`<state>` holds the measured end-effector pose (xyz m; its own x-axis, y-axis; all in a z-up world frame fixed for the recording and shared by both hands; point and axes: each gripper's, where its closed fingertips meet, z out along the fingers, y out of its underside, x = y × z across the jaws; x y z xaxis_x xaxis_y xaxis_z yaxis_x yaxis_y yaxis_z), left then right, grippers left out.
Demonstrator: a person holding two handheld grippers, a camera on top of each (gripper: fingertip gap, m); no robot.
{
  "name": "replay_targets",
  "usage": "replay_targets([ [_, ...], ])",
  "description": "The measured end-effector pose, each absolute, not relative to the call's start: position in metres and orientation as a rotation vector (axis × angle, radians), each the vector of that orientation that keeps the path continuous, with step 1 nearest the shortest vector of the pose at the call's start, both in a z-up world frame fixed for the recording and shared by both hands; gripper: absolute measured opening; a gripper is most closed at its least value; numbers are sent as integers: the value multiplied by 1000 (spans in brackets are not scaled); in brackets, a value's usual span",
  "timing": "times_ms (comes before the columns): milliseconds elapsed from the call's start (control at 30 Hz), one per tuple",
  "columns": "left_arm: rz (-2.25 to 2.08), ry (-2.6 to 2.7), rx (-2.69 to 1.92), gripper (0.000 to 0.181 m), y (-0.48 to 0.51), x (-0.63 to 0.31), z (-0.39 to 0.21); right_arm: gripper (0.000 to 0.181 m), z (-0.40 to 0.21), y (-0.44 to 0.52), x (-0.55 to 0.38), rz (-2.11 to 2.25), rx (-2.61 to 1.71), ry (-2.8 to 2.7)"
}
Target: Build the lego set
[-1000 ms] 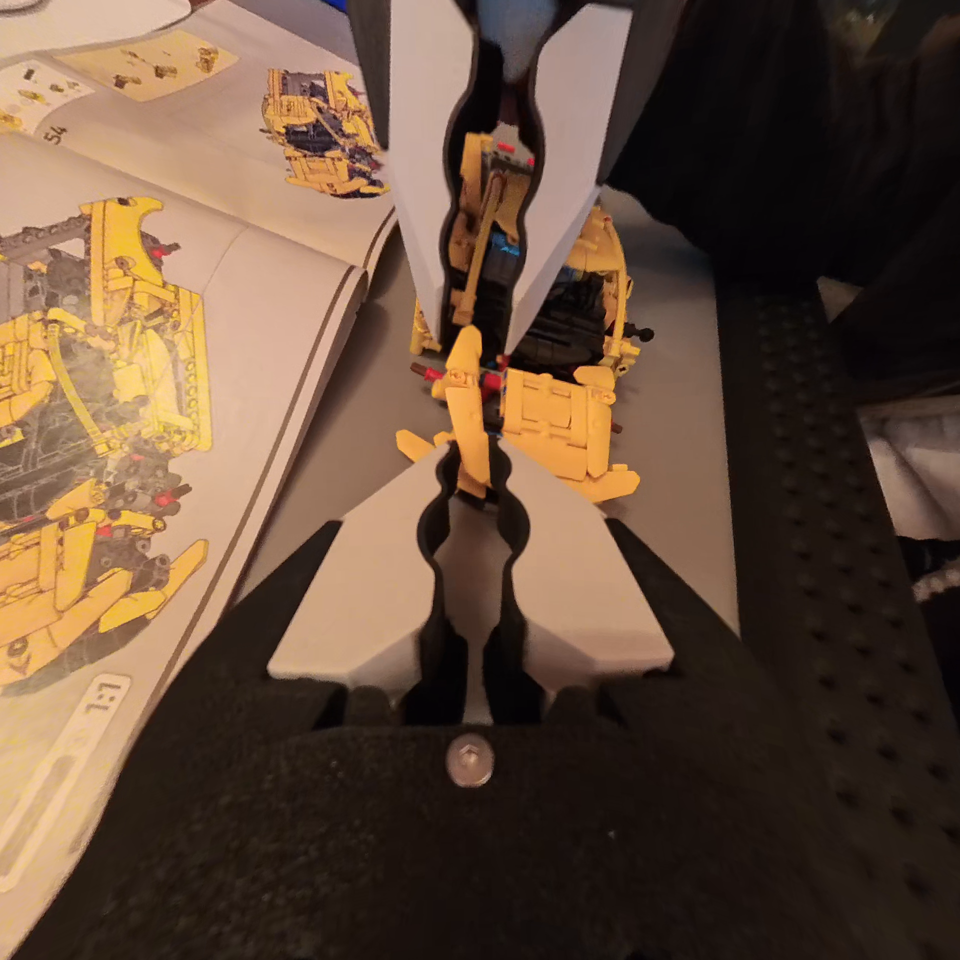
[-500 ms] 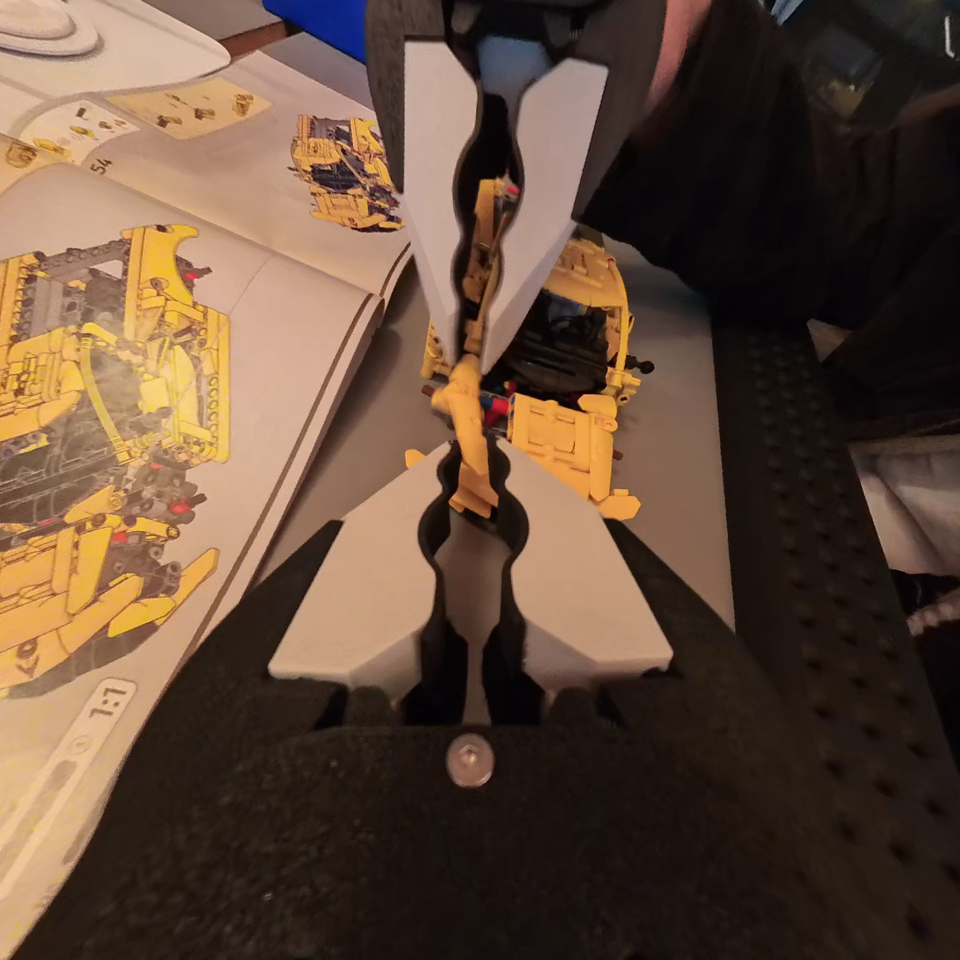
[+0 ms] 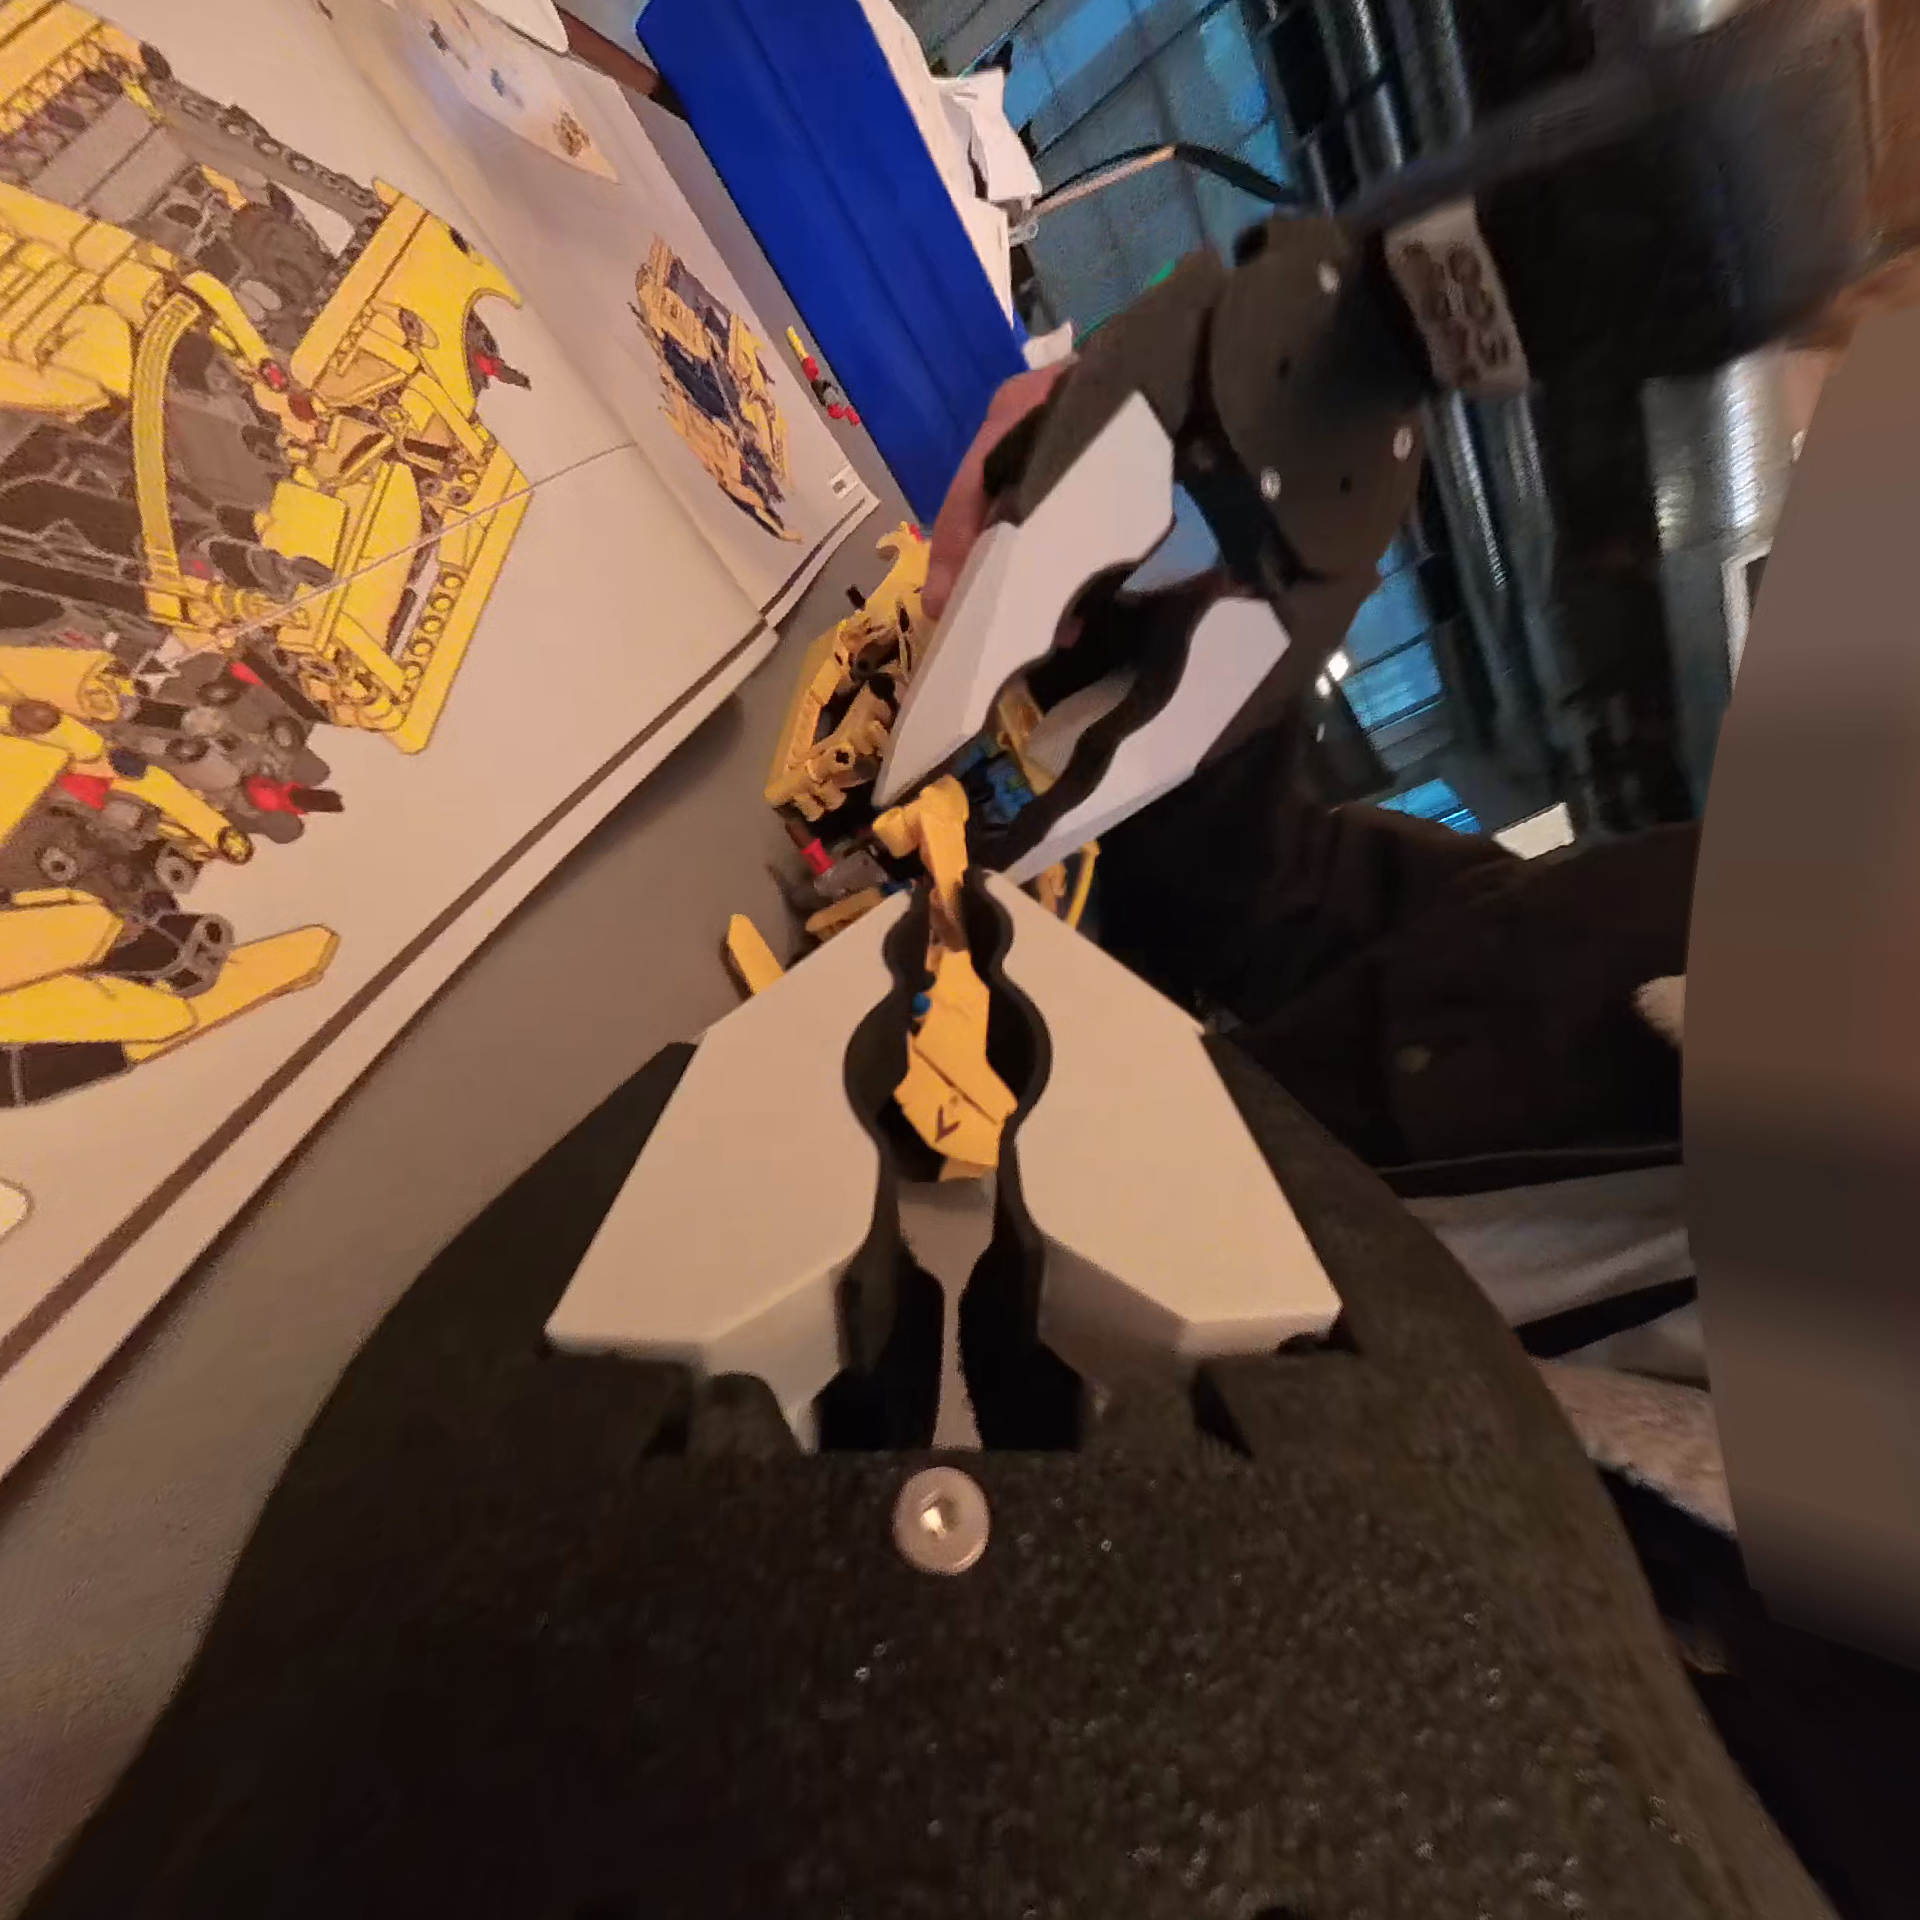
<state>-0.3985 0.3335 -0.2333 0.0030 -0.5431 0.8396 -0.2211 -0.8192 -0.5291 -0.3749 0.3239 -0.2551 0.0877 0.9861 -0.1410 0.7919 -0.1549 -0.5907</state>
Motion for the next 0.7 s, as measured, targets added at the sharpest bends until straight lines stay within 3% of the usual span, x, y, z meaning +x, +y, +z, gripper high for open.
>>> replay_targets([
  [67,-1932,770,-2040,6,333,-399,-232,14,-256,331,-375,570,-1945,-1797],
  [133,-1949,749,-2049,6,333,-399,-232,13,-255,333,-373,515,-1925,-1806],
  [467,-1660,1124,-1786,14,315,-391,-219,12,-233,314,-370,1325,-2211,-1473],
  [700,-1495,1192,-1808,10,319,-388,-234,11,-250,316,-367,1192,-2250,-1535],
])
